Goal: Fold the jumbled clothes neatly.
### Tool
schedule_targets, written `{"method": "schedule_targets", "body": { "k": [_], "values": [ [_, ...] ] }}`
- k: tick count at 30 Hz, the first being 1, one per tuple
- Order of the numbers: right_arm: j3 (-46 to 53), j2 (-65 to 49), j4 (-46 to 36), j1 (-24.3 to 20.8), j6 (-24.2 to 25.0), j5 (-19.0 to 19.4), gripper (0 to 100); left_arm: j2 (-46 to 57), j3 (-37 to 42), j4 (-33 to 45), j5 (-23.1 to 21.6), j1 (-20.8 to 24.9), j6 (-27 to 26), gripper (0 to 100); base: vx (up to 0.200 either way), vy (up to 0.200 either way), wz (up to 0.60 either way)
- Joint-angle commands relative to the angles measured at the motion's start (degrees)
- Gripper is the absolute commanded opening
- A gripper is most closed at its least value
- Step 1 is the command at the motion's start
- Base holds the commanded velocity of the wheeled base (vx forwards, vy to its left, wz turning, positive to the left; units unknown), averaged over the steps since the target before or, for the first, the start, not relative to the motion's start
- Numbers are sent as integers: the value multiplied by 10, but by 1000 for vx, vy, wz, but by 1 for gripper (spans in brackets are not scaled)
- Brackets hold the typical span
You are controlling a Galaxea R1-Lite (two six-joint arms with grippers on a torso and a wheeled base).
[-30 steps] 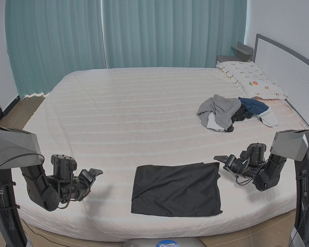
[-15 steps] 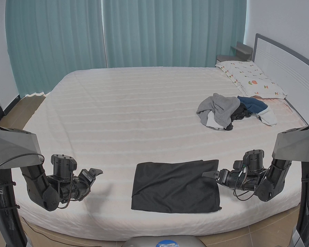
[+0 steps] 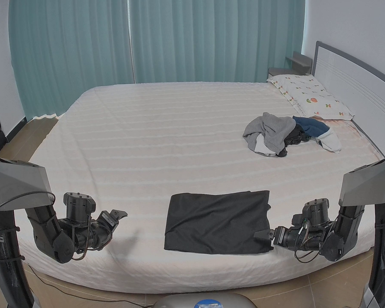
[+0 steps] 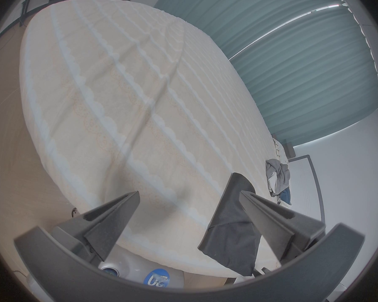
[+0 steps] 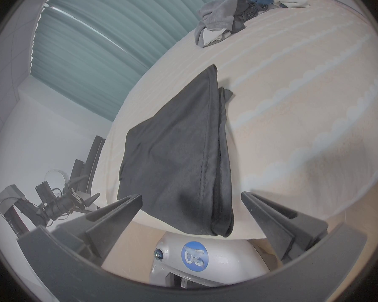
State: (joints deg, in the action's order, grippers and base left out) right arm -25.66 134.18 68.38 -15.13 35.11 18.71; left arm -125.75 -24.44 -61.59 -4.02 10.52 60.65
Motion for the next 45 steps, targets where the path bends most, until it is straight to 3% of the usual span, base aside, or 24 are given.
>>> {"method": "schedule_targets", "body": {
  "k": [1, 13, 14, 36, 37, 45],
  "values": [
    [3, 11, -2, -6, -7, 0, 100, -1, 0, 0, 0, 1, 0, 100, 0, 0, 0],
    [-9, 27, -3, -18, -14, -12, 100, -5, -1, 0, 1, 3, 0, 100, 0, 0, 0],
    [-8, 27, -3, -19, -14, -12, 0, -4, -1, 0, 1, 3, 0, 100, 0, 0, 0],
    [49, 13, 7, -1, -62, -12, 0, -4, 0, 0, 1, 3, 1, 100, 0, 0, 0],
    [49, 13, 7, 0, -62, -12, 100, -4, -1, 0, 1, 3, 0, 100, 0, 0, 0],
    [22, 0, 19, 19, -61, -11, 100, -4, -1, 0, 1, 3, 1, 100, 0, 0, 0]
  ]
}}
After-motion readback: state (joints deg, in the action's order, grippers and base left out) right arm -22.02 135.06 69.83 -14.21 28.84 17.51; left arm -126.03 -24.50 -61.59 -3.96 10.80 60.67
